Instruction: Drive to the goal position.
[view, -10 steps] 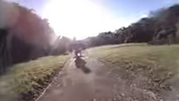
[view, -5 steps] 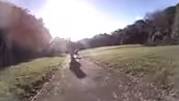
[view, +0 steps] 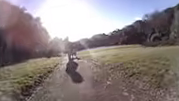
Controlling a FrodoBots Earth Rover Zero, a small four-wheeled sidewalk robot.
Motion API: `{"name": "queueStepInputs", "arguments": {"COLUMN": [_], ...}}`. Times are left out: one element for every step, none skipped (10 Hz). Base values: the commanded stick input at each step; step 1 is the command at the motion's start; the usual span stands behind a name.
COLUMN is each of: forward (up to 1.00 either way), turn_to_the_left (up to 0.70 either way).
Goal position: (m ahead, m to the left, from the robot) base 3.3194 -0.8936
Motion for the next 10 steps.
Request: {"name": "queueStepInputs", "arguments": {"forward": [0.49,0.49,0.50,0.50,0.50,0.50,0.50,0.50,0.50,0.50], "turn_to_the_left": [0.08,0.20,0.33,0.46,0.29,0.00,0.00,0.00,0.00,0.00]}}
